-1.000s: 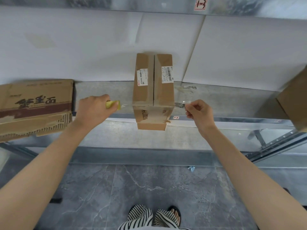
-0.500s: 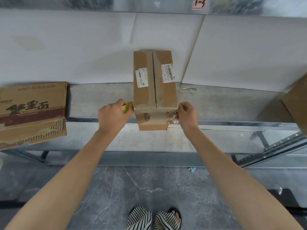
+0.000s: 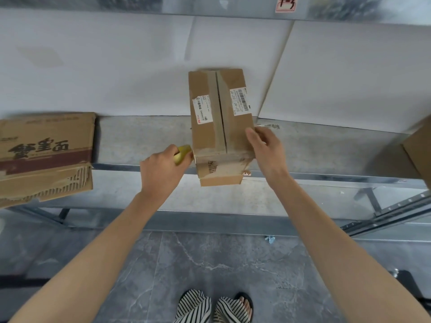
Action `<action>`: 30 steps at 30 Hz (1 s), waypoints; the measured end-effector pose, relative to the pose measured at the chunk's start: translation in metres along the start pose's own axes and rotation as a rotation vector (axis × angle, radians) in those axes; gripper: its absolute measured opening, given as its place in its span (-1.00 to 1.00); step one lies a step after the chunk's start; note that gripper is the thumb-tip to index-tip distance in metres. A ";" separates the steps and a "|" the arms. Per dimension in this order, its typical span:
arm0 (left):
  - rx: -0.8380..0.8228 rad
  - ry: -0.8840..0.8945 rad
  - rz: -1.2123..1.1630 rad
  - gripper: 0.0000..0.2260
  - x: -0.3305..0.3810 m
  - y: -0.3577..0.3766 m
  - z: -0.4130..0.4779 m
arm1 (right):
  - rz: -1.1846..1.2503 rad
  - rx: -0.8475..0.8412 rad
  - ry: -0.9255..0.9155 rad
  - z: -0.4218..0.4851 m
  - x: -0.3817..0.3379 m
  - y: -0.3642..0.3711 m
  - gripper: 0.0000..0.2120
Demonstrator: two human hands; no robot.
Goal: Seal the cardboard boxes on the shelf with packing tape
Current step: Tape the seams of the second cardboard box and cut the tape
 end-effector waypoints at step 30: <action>-0.108 -0.371 -0.418 -0.84 0.050 0.036 -0.008 | -1.201 -0.593 0.069 0.086 -0.044 0.044 0.02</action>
Point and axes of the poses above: each hand's wrist, its own z-axis towards the middle knuckle, its own y-axis out of the palm, x = y × z, the point moved 5 cm from there along z, towards the middle knuckle, and after that the axes turned 11 degrees about -x, right-handed, at the moved point
